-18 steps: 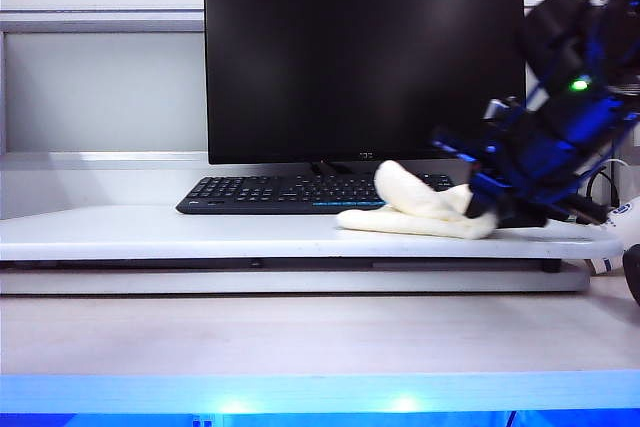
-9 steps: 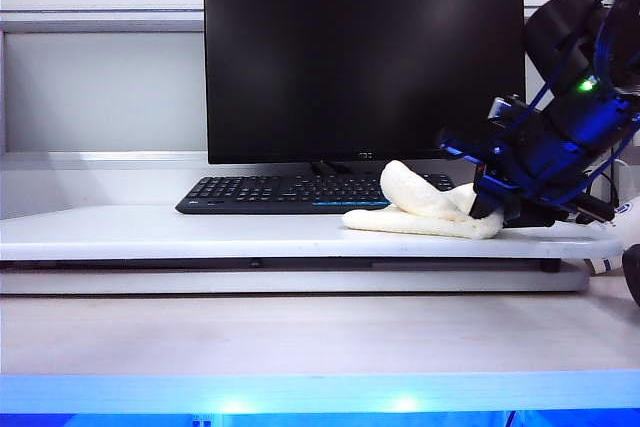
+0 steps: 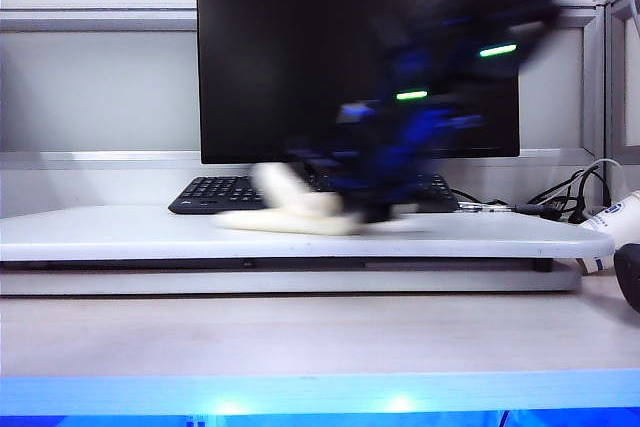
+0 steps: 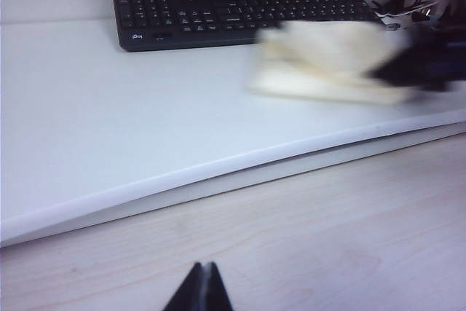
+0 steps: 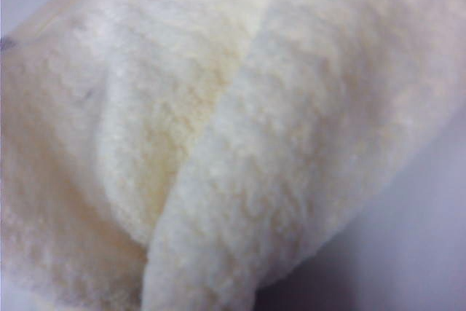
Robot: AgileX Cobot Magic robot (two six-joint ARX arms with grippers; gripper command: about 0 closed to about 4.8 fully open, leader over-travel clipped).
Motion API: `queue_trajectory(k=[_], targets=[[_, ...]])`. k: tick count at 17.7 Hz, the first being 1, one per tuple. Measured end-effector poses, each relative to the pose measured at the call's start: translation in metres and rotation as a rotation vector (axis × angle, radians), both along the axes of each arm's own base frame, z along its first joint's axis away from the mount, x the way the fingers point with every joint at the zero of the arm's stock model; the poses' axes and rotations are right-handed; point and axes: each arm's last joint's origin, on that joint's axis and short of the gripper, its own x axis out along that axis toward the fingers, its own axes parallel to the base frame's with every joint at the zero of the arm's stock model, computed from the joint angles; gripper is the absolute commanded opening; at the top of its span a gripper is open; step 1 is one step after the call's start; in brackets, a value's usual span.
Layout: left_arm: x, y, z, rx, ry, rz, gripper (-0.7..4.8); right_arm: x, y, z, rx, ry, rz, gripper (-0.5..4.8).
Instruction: Wipe the tabletop with a clean cloth to remove dust and stains.
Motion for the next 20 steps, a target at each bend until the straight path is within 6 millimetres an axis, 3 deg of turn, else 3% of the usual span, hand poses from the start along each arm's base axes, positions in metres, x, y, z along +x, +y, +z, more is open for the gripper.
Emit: queue_trajectory(k=[8,11,14,20], targets=[[0.000,0.000,0.000,0.000,0.000,0.000,-0.06,0.010,0.131,0.001,0.093,0.012,0.242,-0.06],[0.000,0.000,0.000,0.000,0.000,-0.001,-0.06,0.013,0.165,0.002,0.108,0.021,0.306,-0.06],[0.000,0.000,0.000,0.000,0.000,0.000,-0.06,0.014,0.178,0.005,0.107,0.029,0.327,-0.06],[0.000,0.000,0.000,0.000,0.000,-0.001,-0.06,0.017,0.175,0.005,0.094,0.048,0.321,-0.06]])
